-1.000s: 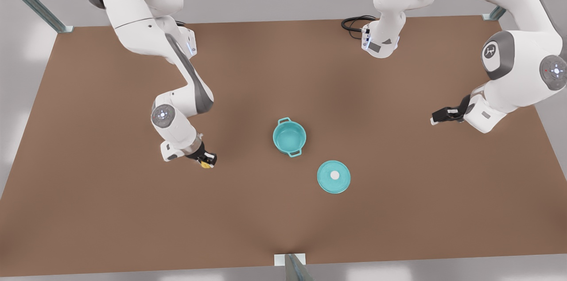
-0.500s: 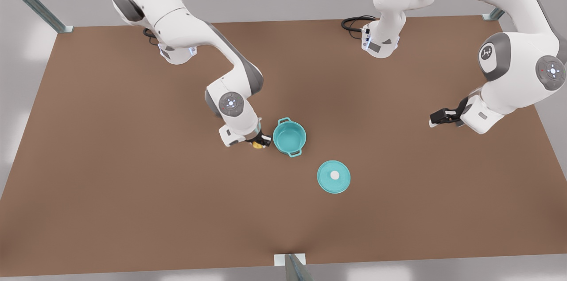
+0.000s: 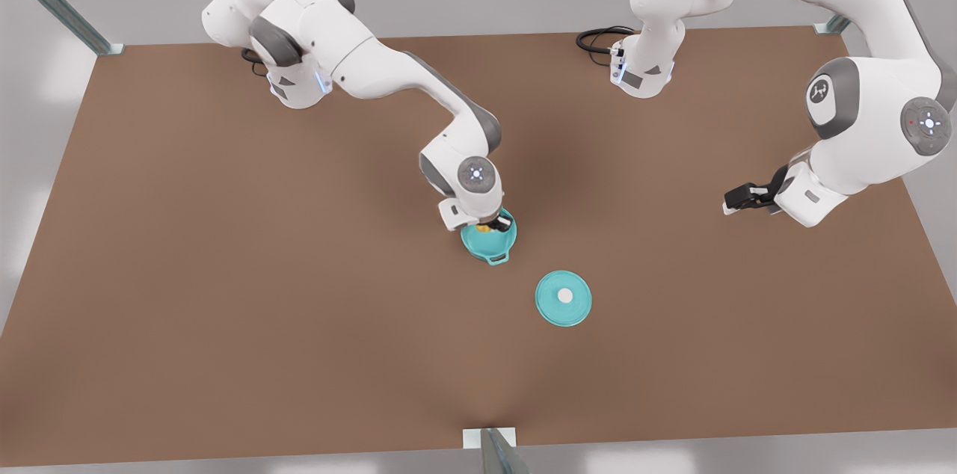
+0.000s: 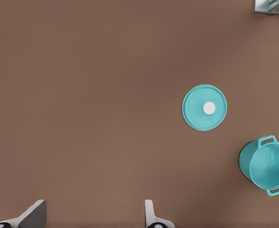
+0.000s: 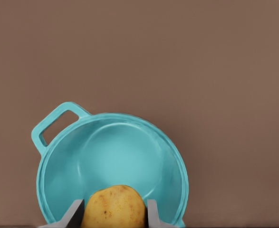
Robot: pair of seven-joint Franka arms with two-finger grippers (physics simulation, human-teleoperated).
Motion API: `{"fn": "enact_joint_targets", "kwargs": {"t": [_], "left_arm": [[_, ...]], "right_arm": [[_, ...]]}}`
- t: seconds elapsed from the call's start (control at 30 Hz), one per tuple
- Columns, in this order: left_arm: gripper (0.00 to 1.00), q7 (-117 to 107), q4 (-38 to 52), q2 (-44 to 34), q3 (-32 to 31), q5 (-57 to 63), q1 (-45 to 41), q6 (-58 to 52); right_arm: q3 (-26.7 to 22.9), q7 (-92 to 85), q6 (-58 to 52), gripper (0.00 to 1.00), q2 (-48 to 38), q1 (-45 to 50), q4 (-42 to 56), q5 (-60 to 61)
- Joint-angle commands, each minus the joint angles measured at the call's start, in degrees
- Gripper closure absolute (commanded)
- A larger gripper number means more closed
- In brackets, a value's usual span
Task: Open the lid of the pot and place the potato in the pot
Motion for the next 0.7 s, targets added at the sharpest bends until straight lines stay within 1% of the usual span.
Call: {"fn": "enact_joint_targets", "kwargs": {"t": [0.0,0.13,0.17,0.2,0.33,0.37,0.4,0.43,0.5,0.53,0.57,0.6,0.67], "left_arm": [[0.00,0.23,0.10,-0.06,-0.03,0.01,0.02,0.07],[0.00,0.05,0.72,0.20,-0.03,-0.25,-0.16,1.65],[0.00,-0.04,0.72,0.20,-0.03,-0.43,-0.16,1.65],[0.00,0.05,0.72,0.20,-0.03,-0.43,-0.07,1.65],[0.00,-0.04,0.63,0.20,-0.03,-0.26,-0.07,1.65],[0.00,-0.04,0.63,0.20,-0.03,-0.17,-0.07,1.65],[0.00,-0.12,0.63,0.20,-0.03,-0.17,-0.07,1.65],[0.00,-0.12,0.63,0.20,-0.03,-0.17,-0.07,1.65],[0.00,-0.12,0.63,0.20,-0.03,-0.17,-0.07,1.65],[0.00,-0.12,0.63,0.20,-0.03,-0.17,-0.07,1.65],[0.00,-0.12,0.63,0.20,-0.03,-0.17,-0.07,1.65],[0.00,-0.12,0.63,0.20,-0.03,-0.26,-0.16,1.65],[0.00,-0.12,0.54,0.29,-0.20,-0.08,-0.51,1.65]], "right_arm": [[-0.61,14.26,-0.57,0.52,0.78,0.26,0.90,-0.24],[-0.87,14.26,-0.57,0.52,1.31,0.26,1.69,-0.24],[-0.87,14.09,-0.57,0.33,1.31,0.26,1.78,-0.24],[-1.05,13.47,-0.57,0.00,1.31,0.26,1.87,-0.33],[-1.66,13.21,-1.45,0.00,0.70,0.17,1.87,-0.42],[-3.51,10.84,-3.46,0.00,-2.11,0.00,1.87,-0.33],[-5.79,4.61,-9.26,0.00,-5.71,-2.02,1.34,-0.42],[-6.24,-4.27,-14.54,0.00,-10.11,-7.02,-0.58,-0.42],[-6.32,-25.71,-20.08,0.00,-19.51,-19.06,-7.53,-1.91],[-6.32,-36.96,-23.68,0.00,-22.33,-24.25,-8.76,-2.53],[-6.32,-46.46,-25.35,0.00,-24.53,-28.56,-8.94,-3.58],[-6.76,-56.12,-24.83,0.00,-28.39,-32.52,-12.54,-4.20],[-6.94,-64.84,-23.95,0.00,-30.42,-39.29,-13.07,-4.20]]}}
